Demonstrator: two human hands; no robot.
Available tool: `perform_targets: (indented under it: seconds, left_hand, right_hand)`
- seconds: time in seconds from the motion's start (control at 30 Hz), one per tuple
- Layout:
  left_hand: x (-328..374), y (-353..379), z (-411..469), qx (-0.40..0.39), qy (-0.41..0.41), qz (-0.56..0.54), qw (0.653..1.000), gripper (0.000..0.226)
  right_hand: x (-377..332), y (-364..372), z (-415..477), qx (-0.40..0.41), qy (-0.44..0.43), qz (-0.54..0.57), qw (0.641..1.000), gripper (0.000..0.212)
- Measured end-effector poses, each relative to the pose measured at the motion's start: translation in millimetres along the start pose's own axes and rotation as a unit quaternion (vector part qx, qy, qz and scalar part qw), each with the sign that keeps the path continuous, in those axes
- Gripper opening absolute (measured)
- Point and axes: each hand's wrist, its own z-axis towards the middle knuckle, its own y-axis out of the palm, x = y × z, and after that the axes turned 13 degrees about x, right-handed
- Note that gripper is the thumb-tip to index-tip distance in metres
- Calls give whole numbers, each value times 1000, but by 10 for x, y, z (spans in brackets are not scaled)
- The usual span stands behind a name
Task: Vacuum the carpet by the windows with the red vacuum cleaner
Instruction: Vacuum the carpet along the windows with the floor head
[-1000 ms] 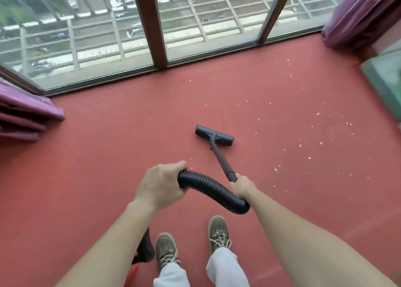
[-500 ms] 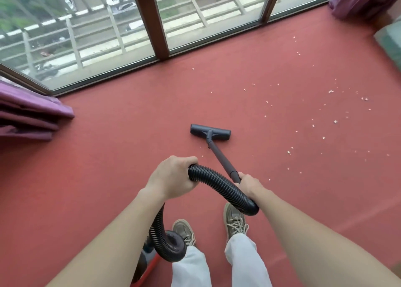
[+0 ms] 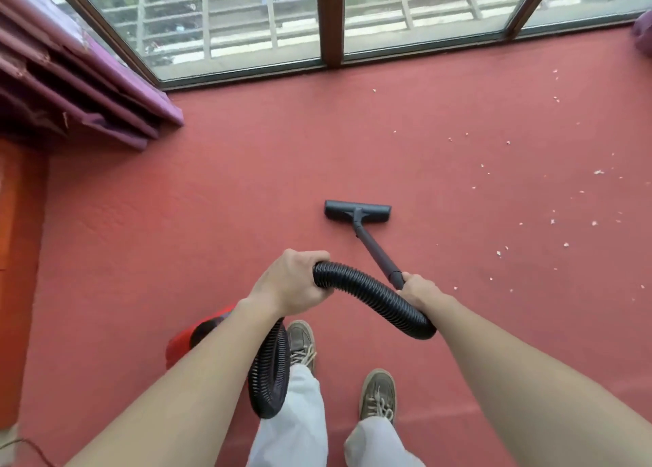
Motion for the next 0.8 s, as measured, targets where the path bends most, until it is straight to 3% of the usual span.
perform_targets:
  seconds: [0.2,0.27,0.43,0.53,0.8]
  left_hand:
    - [173,221,-654,-86,37,43,995,18]
    - [206,229,-767,-100,68,66,990,19]
    - [209,33,-864,-35,59,66,995,20]
    - [120,-181,-811,18,31,65,997,20]
    - [442,-209,-730,-4,163,137,977,19]
  right_hand:
    - [617,362,-801,-61,-9,-34,998,43]
    - [722,506,-968,-49,6,-22,999,40]
    - [354,669,-787,14,41,57,997,37]
    - [79,672,-663,5,42,88,995,39]
    - [412,785,-819,42,106,106,988,29]
